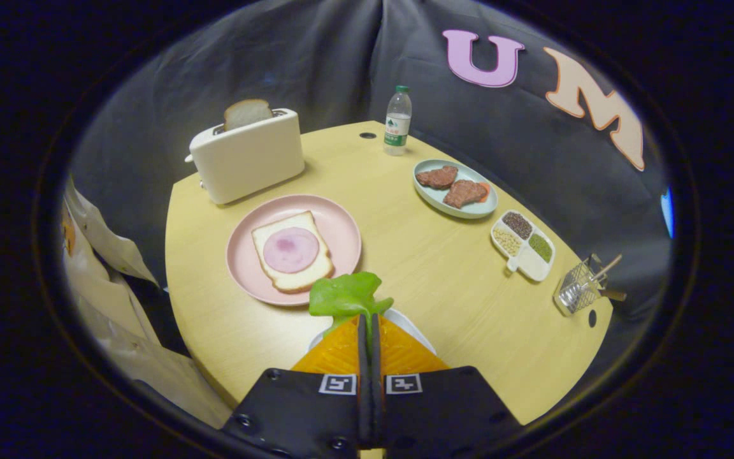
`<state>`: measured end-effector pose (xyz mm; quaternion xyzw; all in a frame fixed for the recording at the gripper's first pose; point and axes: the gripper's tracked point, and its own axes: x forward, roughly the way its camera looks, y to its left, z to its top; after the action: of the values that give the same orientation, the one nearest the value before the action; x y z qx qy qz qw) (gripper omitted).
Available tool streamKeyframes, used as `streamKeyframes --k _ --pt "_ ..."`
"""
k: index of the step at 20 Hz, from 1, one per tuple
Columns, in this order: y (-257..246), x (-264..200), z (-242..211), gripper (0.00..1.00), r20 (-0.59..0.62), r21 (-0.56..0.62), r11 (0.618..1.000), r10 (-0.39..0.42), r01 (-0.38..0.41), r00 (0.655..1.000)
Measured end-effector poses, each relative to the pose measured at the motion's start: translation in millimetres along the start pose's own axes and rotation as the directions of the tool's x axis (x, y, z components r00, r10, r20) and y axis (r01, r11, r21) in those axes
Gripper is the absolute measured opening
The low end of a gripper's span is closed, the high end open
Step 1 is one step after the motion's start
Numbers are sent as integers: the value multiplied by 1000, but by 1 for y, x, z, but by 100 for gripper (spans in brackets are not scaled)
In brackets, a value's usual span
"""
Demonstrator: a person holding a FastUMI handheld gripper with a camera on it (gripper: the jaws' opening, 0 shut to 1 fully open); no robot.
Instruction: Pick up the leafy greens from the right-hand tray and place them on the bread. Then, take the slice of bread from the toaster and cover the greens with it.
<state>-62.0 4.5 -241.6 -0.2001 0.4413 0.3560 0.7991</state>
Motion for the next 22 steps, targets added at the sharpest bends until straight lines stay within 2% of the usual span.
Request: streamKeyframes --k 10,22 --pt "43 23 57 3 50 -68 997 49 -46 998" --pt "94 84 89 3 53 -59 992 113 -110 992"
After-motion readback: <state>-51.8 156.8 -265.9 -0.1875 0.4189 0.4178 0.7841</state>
